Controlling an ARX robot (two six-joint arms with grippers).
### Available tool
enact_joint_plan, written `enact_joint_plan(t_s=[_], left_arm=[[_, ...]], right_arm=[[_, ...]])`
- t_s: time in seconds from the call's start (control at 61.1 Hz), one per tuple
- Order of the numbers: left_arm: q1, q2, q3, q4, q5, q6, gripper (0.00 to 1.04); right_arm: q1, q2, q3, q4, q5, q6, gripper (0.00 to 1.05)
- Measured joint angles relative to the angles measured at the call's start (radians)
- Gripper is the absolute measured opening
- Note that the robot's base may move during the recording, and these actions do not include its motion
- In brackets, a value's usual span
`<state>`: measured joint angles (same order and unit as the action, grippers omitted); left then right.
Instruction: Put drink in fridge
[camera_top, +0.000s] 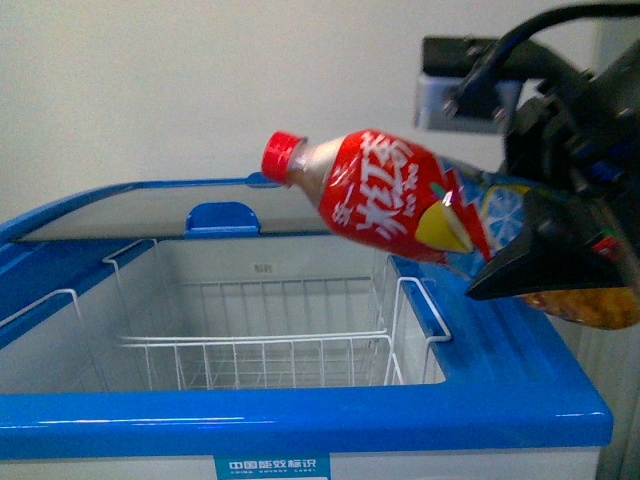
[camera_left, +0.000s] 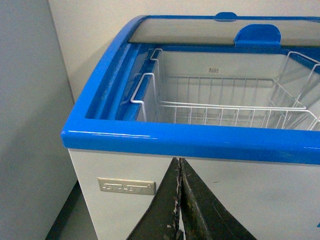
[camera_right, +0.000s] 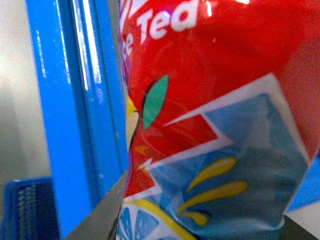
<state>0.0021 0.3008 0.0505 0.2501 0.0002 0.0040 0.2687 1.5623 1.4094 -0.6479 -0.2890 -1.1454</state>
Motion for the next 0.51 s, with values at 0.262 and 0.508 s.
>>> enact_joint_plan(t_s=[0.262,0.508], left_arm=[[0.000,-0.084,-0.036,-0.034,-0.001,-0.002,0.03],[0.000,-0.230,-0.036,-0.213,0.000,-0.002,0.03]], right_arm=[[0.109,0.241,0.186,0.056,0.070,-0.189,0.41],[0.132,0.420,0.382,0.040,0.122,-0.239,0.41]])
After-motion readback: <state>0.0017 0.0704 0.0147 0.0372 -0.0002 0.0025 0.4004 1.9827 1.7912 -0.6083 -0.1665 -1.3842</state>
